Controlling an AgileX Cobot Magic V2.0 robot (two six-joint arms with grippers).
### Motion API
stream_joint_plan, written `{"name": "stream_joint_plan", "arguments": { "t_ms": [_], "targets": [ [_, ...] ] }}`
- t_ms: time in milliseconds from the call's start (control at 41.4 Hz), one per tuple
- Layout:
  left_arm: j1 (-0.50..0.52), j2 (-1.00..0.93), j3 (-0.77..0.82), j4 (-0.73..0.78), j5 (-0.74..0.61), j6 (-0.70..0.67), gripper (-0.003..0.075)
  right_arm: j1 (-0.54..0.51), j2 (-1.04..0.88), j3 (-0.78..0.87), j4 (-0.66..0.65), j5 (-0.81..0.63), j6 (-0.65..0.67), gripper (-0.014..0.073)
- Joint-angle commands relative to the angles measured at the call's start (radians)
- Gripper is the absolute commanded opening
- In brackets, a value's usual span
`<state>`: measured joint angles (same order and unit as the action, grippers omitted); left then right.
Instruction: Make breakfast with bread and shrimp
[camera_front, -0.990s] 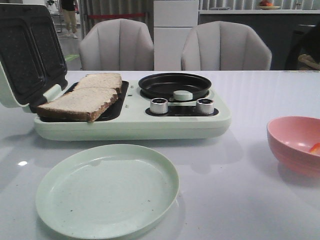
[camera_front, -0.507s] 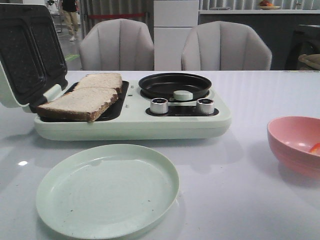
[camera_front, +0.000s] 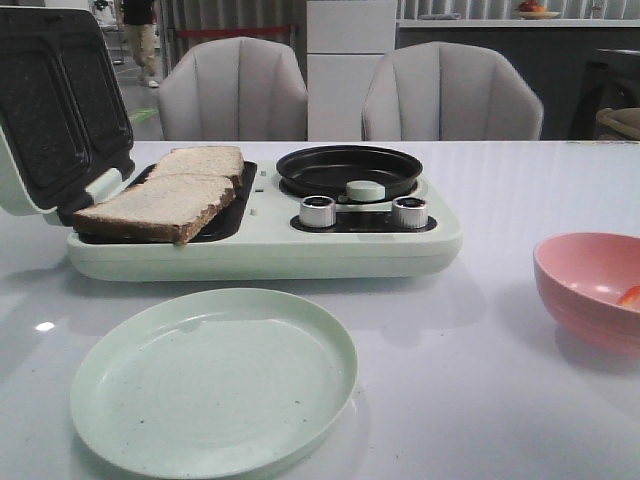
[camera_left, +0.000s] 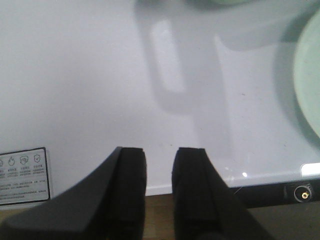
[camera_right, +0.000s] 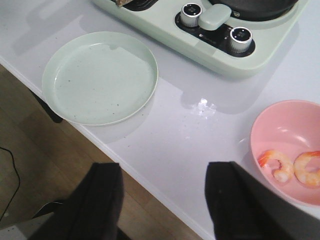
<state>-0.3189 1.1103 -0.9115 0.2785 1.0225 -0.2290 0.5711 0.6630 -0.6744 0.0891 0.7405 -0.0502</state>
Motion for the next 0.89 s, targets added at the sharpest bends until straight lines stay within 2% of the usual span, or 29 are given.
{"name": "stream_joint_plan", "arguments": {
  "t_ms": [0, 217, 362, 628, 869],
  "targets": [
    [0.147, 0.026, -0.047, -0.097, -0.110, 0.109, 0.0155, -0.001, -0.004, -0.028, -0.005, -0.073, -0.001, 0.0472],
    [0.450, 0.119, -0.128, -0.440, -0.231, 0.371, 0.0098, -0.001, -0.004, -0.028, -0.005, -0.073, -0.001, 0.0472],
    [0.559, 0.217, -0.228, -0.622, -0.259, 0.475, 0.0098, -0.001, -0.004, -0.028, -0.005, -0.073, -0.001, 0.0472],
    [0.585, 0.425, -0.467, -0.703, -0.275, 0.479, 0.0098, -0.001, -0.004, -0.028, -0.005, -0.073, -0.001, 0.0472],
    [0.582, 0.580, -0.632, -0.876, -0.271, 0.481, 0.0098, -0.001, -0.004, -0.028, -0.005, -0.073, -0.001, 0.0472]
  ]
}}
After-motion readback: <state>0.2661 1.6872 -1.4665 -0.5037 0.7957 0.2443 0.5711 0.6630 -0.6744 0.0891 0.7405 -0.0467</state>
